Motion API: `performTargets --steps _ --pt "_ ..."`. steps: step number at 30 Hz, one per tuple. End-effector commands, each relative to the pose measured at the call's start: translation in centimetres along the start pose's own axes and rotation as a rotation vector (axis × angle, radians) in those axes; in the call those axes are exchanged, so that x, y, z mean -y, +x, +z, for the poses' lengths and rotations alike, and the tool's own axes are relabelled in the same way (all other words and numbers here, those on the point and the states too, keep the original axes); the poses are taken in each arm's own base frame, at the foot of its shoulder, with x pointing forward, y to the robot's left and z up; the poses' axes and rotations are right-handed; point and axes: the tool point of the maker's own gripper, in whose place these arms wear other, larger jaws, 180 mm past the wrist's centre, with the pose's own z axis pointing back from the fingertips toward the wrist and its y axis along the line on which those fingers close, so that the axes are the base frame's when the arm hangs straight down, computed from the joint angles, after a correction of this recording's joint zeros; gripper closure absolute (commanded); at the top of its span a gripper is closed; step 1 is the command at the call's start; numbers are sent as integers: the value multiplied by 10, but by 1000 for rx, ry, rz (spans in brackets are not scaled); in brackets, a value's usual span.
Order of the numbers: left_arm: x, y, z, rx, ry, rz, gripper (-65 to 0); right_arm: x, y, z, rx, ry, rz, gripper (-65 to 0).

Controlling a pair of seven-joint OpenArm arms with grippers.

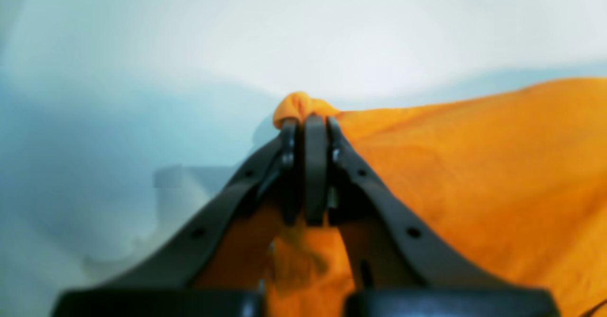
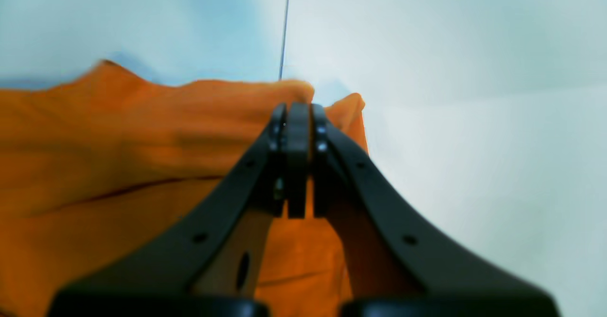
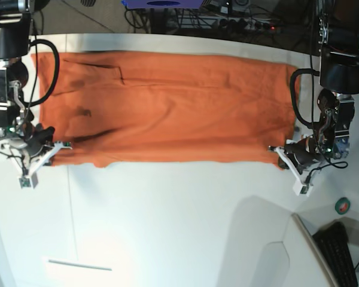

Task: Layout the t-shirt on the table in an organized manner, then fold the t-shirt properly
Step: 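Hold the hem corners with both grippers and fold the hem toward the collar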

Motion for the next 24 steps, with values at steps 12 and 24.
performTargets --steps 12,24 --pt "-17 44 31 115 37 14 0 1 59 -15 120 1 -36 0" --pt "-18 36 32 106 40 21 0 -13 43 -36 111 68 -54 0"
